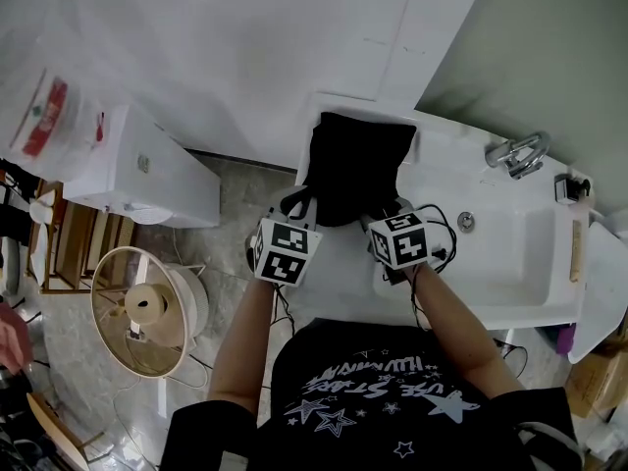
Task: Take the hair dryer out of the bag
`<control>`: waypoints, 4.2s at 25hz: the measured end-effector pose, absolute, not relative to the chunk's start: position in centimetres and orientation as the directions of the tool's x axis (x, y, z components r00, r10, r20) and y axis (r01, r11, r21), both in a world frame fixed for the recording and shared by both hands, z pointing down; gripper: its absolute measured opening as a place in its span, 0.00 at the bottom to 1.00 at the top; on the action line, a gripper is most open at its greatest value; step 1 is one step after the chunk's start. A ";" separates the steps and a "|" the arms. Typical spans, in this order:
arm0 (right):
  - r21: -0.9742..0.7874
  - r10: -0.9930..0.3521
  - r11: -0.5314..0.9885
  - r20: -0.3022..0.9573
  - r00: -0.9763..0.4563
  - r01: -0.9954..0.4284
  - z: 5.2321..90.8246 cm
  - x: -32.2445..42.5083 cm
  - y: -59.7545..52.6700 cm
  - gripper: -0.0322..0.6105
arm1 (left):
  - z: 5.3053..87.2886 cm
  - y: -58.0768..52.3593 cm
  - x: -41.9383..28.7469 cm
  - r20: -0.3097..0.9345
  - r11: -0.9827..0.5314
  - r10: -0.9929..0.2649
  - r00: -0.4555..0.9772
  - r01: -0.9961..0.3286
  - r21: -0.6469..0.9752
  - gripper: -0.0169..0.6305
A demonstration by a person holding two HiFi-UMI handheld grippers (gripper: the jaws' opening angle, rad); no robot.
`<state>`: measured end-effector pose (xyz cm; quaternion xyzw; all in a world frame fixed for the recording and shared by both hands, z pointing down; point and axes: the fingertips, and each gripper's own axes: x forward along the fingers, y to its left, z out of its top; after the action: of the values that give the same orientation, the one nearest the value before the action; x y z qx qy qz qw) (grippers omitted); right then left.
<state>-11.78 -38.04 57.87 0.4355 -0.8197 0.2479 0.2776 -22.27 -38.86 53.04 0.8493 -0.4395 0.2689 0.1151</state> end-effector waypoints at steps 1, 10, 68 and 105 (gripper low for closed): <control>-0.171 -0.576 0.499 0.667 -0.473 -0.849 57.7 -11.7 -37.9 0.35 | 53.0 -38.9 -22.3 0.559 -0.588 -0.684 0.468 -0.808 -0.043 0.06; -0.266 -0.532 0.562 0.609 -0.588 -0.783 55.6 -11.7 -36.1 0.35 | 52.5 -39.2 -22.7 0.549 -0.562 -0.709 0.443 -0.825 -0.062 0.06; -0.168 -0.397 0.798 0.578 -0.713 -0.580 52.1 -7.9 -25.0 0.35 | 51.0 -37.1 -23.3 0.514 -0.414 -0.800 0.309 -0.905 -0.101 0.06; -0.310 -0.103 0.925 0.356 -0.929 -0.221 45.2 -1.4 -13.3 0.35 | 49.7 -32.4 -23.0 0.533 -0.134 -0.844 0.068 -0.987 -0.086 0.06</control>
<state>-1.39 -13.30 45.19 0.0838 -0.9663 0.1750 0.1689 -22.96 -32.36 49.66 0.7148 -0.6402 0.2368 0.1517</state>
